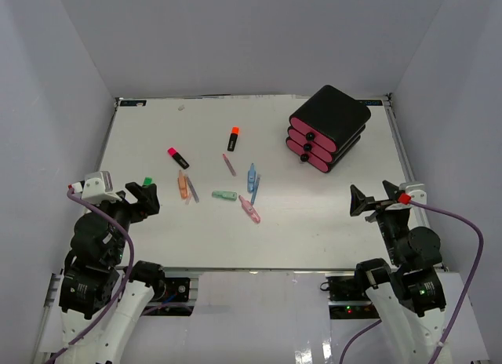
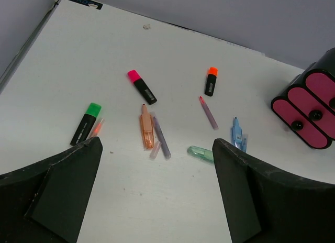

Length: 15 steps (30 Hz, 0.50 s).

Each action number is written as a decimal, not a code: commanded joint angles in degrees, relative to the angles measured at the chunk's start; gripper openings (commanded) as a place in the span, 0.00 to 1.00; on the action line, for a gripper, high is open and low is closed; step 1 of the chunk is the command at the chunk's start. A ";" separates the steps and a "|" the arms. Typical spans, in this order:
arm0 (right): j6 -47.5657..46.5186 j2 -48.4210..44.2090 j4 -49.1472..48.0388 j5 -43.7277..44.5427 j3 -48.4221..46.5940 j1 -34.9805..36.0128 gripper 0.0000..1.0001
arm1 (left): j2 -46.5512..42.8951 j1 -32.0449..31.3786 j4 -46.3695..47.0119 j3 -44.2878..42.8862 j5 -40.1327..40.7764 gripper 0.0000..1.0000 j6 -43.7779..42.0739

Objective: Sort the stationery into containers
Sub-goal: Open the drawer in the storage box.

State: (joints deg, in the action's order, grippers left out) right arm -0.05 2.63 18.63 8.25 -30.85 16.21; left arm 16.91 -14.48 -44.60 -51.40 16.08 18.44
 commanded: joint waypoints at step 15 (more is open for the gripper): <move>9.18 8.78 2.02 6.15 -4.30 0.32 0.90 | -0.21 -0.29 -0.31 -1.08 0.18 0.98 -0.24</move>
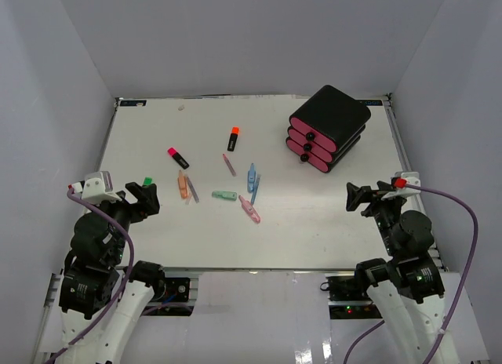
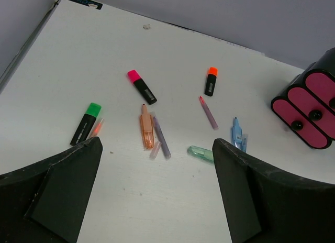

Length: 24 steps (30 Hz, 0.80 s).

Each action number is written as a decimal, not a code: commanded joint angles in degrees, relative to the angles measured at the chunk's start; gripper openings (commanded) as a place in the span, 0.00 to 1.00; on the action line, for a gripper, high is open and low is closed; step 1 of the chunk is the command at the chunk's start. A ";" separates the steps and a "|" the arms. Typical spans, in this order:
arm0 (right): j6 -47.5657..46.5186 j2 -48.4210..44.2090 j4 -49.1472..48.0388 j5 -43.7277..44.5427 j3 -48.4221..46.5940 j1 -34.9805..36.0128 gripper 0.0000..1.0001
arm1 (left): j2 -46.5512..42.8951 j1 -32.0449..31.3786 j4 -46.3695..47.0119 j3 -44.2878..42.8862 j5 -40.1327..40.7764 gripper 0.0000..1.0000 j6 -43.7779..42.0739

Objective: Sort the stationery into containers
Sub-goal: Open the drawer in the storage box.

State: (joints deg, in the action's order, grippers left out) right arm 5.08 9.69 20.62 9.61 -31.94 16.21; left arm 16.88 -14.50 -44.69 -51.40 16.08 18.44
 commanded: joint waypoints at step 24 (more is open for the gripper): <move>13.29 35.92 2.78 10.77 -15.61 1.54 1.00 | 20.20 -0.26 17.87 7.18 -11.24 0.98 4.33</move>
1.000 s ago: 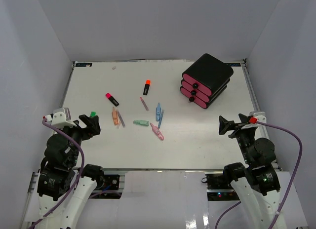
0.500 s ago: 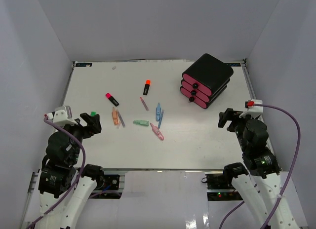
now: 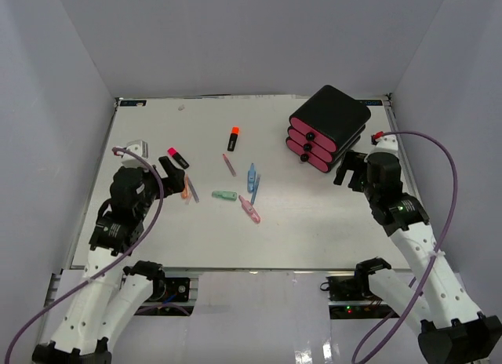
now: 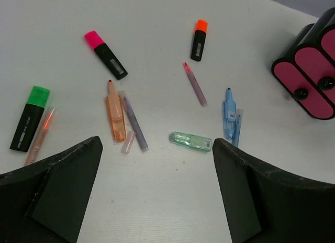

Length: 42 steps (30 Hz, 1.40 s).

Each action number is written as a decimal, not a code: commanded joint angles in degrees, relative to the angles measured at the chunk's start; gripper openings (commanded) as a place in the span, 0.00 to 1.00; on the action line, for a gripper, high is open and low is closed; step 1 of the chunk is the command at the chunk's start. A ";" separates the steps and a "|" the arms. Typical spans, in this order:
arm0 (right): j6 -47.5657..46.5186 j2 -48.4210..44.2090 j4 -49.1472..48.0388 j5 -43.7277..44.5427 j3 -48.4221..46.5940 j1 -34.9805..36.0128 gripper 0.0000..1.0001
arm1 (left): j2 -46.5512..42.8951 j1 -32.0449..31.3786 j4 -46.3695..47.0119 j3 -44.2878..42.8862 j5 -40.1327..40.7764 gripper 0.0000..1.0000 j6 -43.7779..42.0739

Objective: Sort the stationery into containers
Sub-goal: Open the drawer in the storage box.

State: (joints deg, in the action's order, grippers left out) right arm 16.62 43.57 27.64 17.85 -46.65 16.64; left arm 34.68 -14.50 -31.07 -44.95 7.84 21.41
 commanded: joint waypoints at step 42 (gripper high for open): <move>-13.19 35.35 -18.06 -12.93 -28.58 -1.18 0.93 | 66.82 -25.92 63.57 -15.07 -11.71 0.98 -4.53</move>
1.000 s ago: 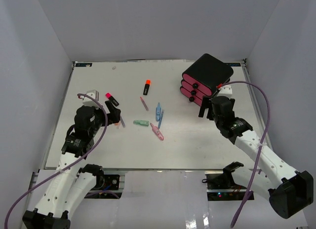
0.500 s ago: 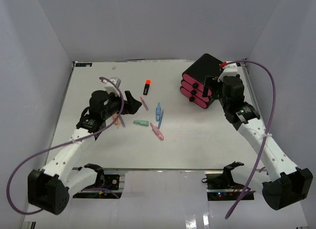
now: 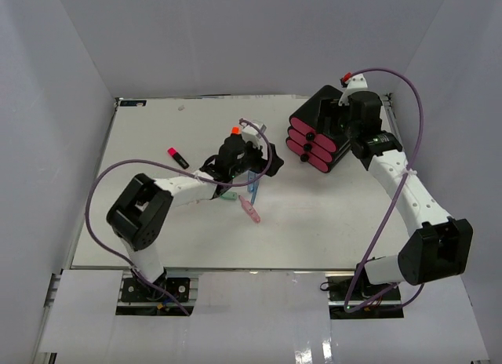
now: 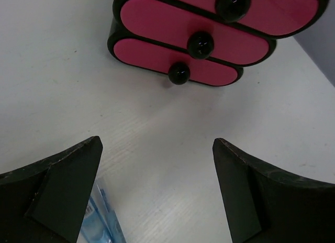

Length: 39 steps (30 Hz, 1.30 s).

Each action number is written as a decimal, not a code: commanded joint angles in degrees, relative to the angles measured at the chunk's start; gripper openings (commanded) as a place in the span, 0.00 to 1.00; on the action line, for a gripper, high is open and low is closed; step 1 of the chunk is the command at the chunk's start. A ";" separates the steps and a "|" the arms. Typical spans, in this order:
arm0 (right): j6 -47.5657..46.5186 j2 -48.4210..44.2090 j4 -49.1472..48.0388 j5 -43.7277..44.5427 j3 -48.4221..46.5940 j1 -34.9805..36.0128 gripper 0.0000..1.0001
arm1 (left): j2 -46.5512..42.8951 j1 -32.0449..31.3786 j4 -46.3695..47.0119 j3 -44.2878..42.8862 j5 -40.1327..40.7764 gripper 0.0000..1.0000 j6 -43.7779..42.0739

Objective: Sort the stationery into containers
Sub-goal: Open the drawer in the storage box.

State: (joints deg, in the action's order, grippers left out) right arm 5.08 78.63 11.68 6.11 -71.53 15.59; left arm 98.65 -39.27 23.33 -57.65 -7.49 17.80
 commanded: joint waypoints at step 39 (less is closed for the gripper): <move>-3.85 2.67 -6.32 -2.77 -0.19 -0.30 0.93 | 39.51 -6.35 29.14 -25.93 1.16 0.70 -9.10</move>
State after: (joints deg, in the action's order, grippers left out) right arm 1.13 81.01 8.78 4.14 -72.10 15.49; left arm 138.41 -45.25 50.72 -81.52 -5.85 9.23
